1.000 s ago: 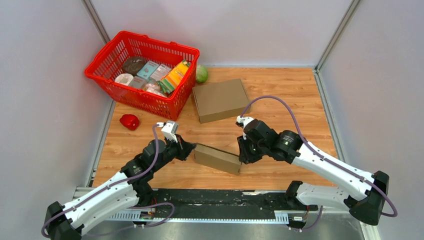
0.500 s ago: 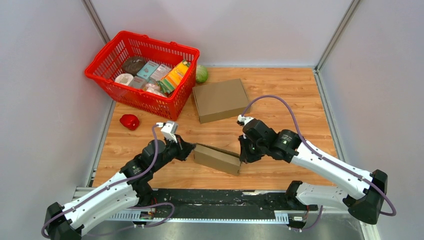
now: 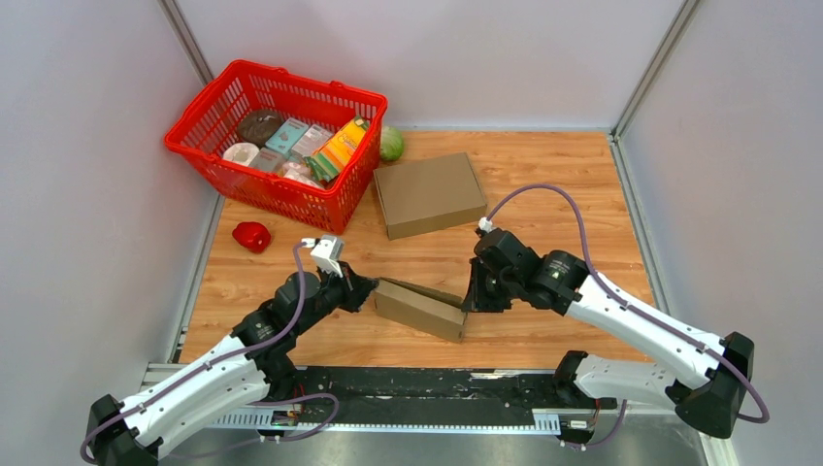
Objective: Fold the paper box
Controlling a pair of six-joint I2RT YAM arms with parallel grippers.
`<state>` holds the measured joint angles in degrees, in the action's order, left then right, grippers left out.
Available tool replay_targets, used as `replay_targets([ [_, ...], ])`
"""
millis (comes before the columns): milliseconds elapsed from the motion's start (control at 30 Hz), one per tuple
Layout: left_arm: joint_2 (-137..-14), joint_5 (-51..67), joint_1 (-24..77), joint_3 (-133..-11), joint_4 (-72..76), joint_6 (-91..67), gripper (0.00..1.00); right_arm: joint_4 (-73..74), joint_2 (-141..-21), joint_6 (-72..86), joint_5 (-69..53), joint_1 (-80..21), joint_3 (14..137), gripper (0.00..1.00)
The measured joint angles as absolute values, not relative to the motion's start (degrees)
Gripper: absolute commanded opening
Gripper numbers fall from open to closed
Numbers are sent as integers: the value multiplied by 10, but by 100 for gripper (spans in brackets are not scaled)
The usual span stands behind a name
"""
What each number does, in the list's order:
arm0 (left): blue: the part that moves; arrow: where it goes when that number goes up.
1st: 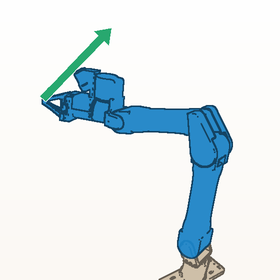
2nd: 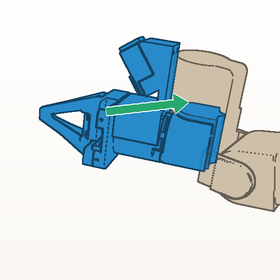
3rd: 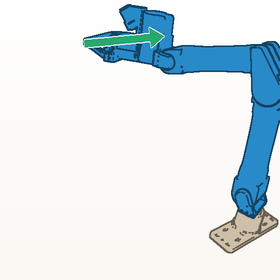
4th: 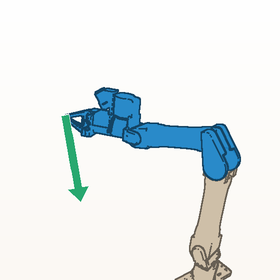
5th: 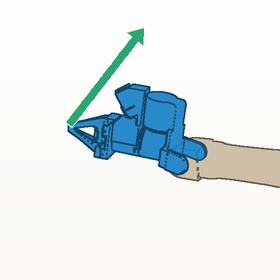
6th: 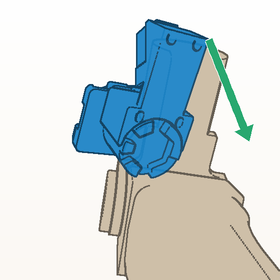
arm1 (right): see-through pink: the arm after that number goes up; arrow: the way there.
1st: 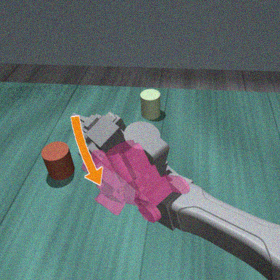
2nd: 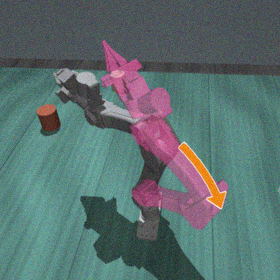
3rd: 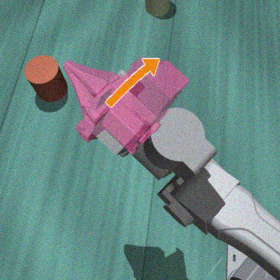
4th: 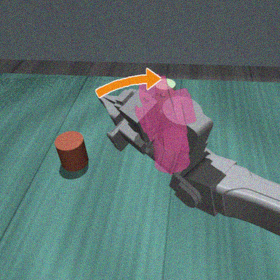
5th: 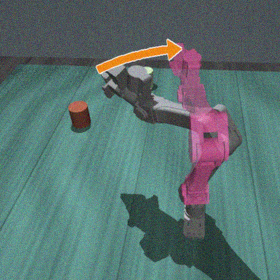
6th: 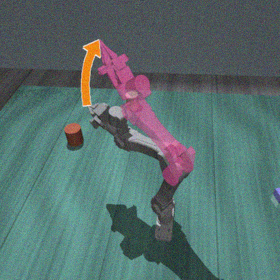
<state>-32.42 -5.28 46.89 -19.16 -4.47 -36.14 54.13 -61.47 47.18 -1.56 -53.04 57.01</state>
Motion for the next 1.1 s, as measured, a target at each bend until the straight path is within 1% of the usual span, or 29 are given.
replay_targets([
  [200, -319, -50, 469, -192, -49, -364, 0, 529, -598, 498, -14, -529, 547, 0],
  [500, -319, -48, 469, -191, -49, -370, 0, 459, -538, 506, -3, -530, 479, 0],
  [833, -313, -46, 469, -190, -53, -371, 0, 416, -488, 501, 86, -597, 434, 1],
  [933, -308, -41, 469, -188, -55, -371, 0, 404, -463, 501, 96, -599, 416, 4],
  [1033, -305, -34, 470, -187, -57, -372, 0, 405, -453, 503, 107, -599, 412, 15],
  [1067, -303, -32, 471, -186, -57, -372, 0, 406, -453, 504, 110, -599, 412, 24],
  [1100, -303, -31, 471, -185, -57, -373, 0, 407, -454, 505, 111, -599, 412, 28],
])
